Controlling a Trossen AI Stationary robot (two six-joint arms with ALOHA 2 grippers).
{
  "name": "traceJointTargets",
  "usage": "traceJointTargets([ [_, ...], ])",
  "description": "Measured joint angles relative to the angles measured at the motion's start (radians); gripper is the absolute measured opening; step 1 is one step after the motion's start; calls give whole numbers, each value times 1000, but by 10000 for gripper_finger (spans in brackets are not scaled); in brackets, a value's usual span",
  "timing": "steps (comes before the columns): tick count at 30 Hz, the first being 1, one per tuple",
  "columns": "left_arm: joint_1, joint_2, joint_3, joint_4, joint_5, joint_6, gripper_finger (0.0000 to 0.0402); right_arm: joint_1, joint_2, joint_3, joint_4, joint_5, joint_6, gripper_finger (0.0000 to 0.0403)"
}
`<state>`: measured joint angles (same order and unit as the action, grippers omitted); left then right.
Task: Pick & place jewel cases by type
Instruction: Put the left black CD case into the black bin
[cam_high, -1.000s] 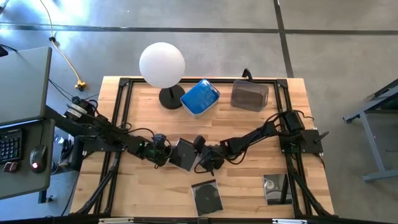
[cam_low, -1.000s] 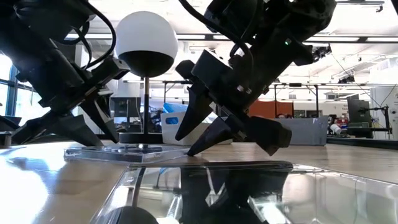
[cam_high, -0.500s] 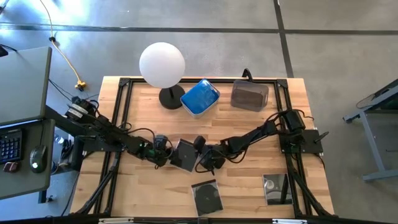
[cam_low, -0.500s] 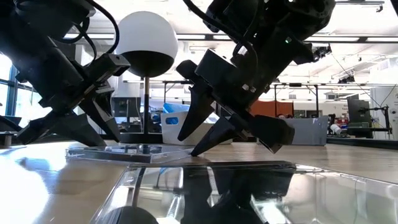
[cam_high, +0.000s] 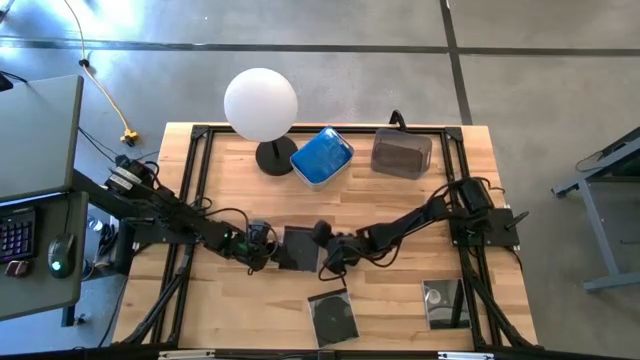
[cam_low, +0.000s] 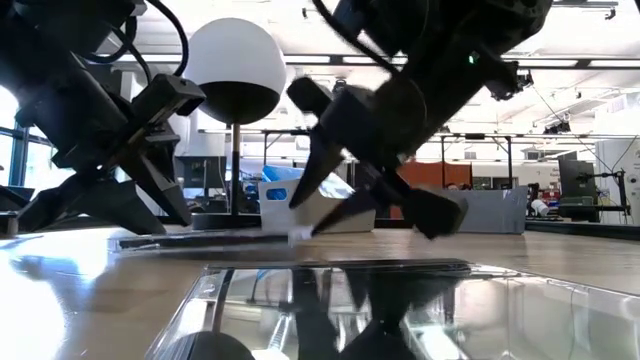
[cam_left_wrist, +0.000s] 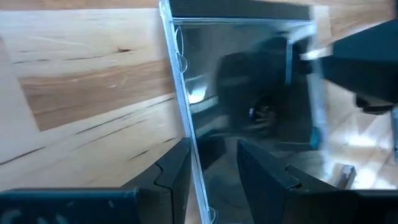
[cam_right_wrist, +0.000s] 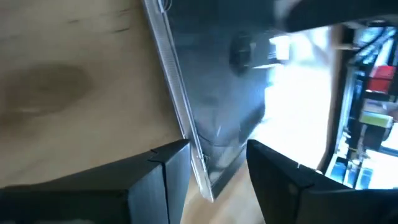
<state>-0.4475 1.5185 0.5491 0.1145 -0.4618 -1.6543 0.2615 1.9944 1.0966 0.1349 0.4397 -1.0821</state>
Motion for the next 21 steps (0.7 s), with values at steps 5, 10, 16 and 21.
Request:
traceJointTargets([
  [5, 1, 0, 0, -14, 12, -24, 124, 1, -22, 2, 4, 18, 4, 149],
  [10, 1, -1, 0, -6, 10, -26, 124, 18, -33, 6, -13, 11, 28, 149],
  [16, 2, -2, 0, 91, -4, 25, 124, 61, -32, 6, -127, -40, 104, 149],
  [21, 3, -4, 4, 199, -13, 90, 123, 93, -31, 6, -187, -75, 173, 149],
])
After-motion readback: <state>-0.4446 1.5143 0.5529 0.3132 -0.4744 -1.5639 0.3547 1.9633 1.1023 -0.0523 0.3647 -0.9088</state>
